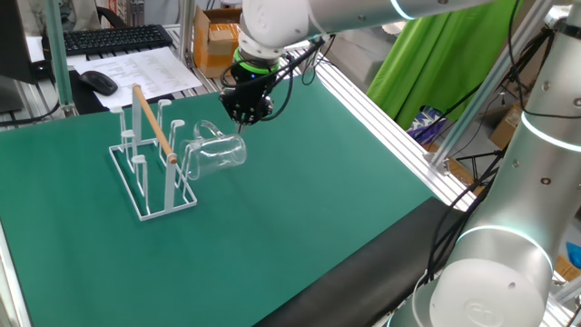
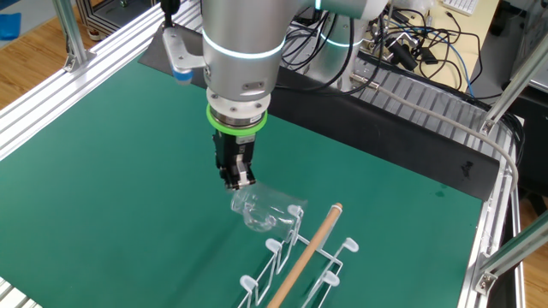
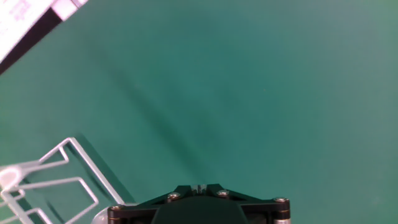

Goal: Put the cup on the cup rack

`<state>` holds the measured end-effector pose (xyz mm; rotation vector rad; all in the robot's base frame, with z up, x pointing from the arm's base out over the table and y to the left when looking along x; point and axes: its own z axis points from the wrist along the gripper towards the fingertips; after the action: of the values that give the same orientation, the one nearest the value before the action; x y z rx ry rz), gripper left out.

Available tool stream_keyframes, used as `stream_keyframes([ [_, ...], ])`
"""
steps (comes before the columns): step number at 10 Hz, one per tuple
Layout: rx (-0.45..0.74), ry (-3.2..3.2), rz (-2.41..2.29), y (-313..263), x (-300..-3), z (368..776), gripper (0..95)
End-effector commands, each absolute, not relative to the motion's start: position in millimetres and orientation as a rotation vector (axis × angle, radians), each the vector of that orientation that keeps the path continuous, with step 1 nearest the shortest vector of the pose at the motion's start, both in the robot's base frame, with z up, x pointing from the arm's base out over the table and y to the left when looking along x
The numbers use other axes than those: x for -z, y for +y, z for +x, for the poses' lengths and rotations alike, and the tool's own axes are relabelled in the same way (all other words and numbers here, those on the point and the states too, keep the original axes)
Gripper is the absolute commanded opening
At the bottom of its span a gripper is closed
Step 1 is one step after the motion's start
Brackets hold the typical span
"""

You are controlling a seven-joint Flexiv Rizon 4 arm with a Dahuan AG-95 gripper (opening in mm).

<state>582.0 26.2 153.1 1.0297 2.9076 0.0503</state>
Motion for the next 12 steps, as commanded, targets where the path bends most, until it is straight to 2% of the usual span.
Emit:
stream_keyframes([
  [1,-0.048,2.914,1.022,25.3,-152.1,582.0,0.0],
  [5,-0.041,2.959,0.924,10.4,-149.6,584.5,0.0],
  [6,-0.04,2.968,0.899,4.2,-147.4,586.2,19.0],
  [12,-0.043,2.991,0.94,2.0,-145.2,587.9,19.0],
])
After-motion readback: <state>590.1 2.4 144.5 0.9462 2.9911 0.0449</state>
